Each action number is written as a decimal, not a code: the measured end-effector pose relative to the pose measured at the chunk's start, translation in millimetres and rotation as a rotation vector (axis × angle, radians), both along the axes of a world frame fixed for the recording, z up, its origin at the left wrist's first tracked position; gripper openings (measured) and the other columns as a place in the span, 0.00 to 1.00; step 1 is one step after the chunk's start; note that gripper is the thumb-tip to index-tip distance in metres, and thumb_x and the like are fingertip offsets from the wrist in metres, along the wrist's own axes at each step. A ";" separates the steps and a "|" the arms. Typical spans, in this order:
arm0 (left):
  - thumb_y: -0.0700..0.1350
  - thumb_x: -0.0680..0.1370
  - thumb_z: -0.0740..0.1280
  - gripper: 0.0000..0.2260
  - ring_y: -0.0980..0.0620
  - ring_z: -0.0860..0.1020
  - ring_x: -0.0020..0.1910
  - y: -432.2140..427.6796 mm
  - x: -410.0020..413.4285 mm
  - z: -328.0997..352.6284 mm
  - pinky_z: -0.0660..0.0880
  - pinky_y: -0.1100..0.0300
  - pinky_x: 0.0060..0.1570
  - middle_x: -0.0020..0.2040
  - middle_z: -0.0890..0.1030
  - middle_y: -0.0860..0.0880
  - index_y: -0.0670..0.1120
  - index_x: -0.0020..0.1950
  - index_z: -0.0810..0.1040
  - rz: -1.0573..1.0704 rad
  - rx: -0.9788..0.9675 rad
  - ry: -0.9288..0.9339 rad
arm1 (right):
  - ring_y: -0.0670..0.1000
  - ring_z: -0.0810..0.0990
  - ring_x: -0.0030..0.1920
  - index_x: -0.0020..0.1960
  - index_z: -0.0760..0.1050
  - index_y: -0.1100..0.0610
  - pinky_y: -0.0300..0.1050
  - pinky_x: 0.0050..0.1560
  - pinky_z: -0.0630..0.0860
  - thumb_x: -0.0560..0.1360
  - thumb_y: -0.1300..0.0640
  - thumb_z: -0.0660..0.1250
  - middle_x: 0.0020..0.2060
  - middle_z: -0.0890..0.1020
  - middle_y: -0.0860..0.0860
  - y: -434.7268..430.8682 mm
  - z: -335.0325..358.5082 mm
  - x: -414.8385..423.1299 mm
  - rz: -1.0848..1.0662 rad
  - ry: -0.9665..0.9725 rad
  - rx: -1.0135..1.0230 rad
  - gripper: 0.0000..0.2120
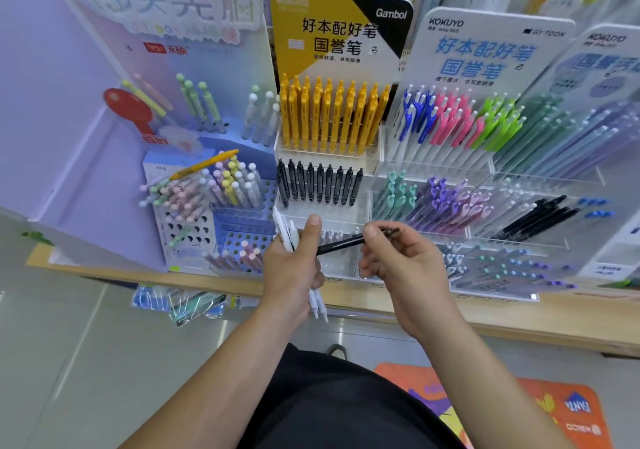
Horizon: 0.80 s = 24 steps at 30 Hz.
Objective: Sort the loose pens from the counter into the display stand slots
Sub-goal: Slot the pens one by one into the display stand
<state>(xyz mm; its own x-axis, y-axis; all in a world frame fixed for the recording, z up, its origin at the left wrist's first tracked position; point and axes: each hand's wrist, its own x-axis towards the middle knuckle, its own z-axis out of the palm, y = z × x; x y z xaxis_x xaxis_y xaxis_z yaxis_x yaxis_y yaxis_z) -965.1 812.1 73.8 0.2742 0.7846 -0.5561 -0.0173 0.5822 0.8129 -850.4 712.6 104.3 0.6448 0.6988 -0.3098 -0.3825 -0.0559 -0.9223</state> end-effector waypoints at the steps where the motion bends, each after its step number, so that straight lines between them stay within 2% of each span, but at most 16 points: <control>1: 0.60 0.78 0.73 0.21 0.52 0.58 0.26 0.3 -0.3 1.6 0.58 0.57 0.28 0.27 0.60 0.53 0.48 0.43 0.67 -0.005 0.000 0.004 | 0.56 0.79 0.36 0.51 0.83 0.62 0.48 0.39 0.80 0.76 0.59 0.73 0.36 0.80 0.57 3.9 1.7 -0.1 -0.013 0.006 0.007 0.07; 4: 0.63 0.80 0.69 0.20 0.53 0.59 0.24 5.4 -4.7 2.2 0.58 0.58 0.26 0.27 0.62 0.52 0.49 0.43 0.69 0.014 0.031 0.056 | 0.56 0.83 0.39 0.53 0.83 0.62 0.48 0.43 0.83 0.77 0.60 0.72 0.38 0.82 0.56 18.1 9.6 7.0 -0.053 -0.034 0.039 0.06; 6: 0.61 0.83 0.65 0.18 0.53 0.60 0.24 12.5 -11.9 0.0 0.59 0.59 0.25 0.27 0.63 0.53 0.49 0.43 0.69 0.031 0.065 0.092 | 0.57 0.85 0.41 0.53 0.84 0.58 0.48 0.46 0.84 0.78 0.63 0.72 0.39 0.85 0.56 29.4 15.5 14.8 -0.065 -0.184 0.007 0.05; 8: 0.55 0.84 0.63 0.14 0.53 0.60 0.26 20.9 -19.6 -2.0 0.59 0.59 0.25 0.27 0.64 0.54 0.48 0.44 0.69 0.038 0.050 0.090 | 0.57 0.86 0.44 0.54 0.84 0.53 0.47 0.49 0.84 0.77 0.62 0.74 0.41 0.87 0.54 44.9 17.3 16.8 -0.049 -0.396 -0.064 0.08; 11: 0.49 0.83 0.61 0.10 0.53 0.61 0.27 30.1 -23.8 -4.0 0.59 0.59 0.26 0.30 0.66 0.52 0.47 0.44 0.69 -0.006 -0.004 0.033 | 0.47 0.85 0.44 0.57 0.85 0.55 0.42 0.51 0.83 0.76 0.59 0.76 0.42 0.87 0.48 71.5 12.7 5.8 -0.013 -0.578 -0.114 0.10; 13: 0.48 0.86 0.60 0.10 0.53 0.64 0.28 31.9 -25.0 -4.6 0.64 0.59 0.25 0.33 0.67 0.50 0.46 0.47 0.68 -0.025 0.034 0.006 | 0.44 0.84 0.45 0.58 0.84 0.55 0.45 0.53 0.82 0.76 0.58 0.76 0.44 0.86 0.47 88.6 5.4 -1.2 -0.001 -0.641 -0.132 0.11; 17: 0.52 0.88 0.57 0.12 0.52 0.68 0.27 31.6 -33.8 0.5 0.70 0.58 0.25 0.33 0.69 0.49 0.45 0.52 0.68 -0.065 0.122 0.016 | 0.47 0.84 0.50 0.60 0.83 0.55 0.50 0.56 0.81 0.78 0.58 0.73 0.49 0.85 0.49 110.7 -7.4 -10.2 0.075 -0.838 -0.159 0.11; 20: 0.55 0.88 0.56 0.16 0.50 0.69 0.25 33.9 -39.8 6.0 0.72 0.57 0.24 0.30 0.69 0.48 0.42 0.56 0.70 -0.069 0.130 0.026 | 0.49 0.82 0.52 0.63 0.81 0.57 0.46 0.57 0.79 0.80 0.58 0.71 0.51 0.85 0.51 116.0 -8.1 -15.2 0.124 -1.028 -0.198 0.13; 24: 0.55 0.88 0.56 0.16 0.53 0.68 0.22 41.8 -44.6 13.6 0.69 0.58 0.23 0.27 0.70 0.52 0.43 0.53 0.70 -0.075 0.127 0.014 | 0.52 0.81 0.55 0.66 0.79 0.58 0.43 0.58 0.76 0.81 0.60 0.68 0.55 0.84 0.52 123.4 -3.0 -13.7 0.174 -1.090 -0.236 0.14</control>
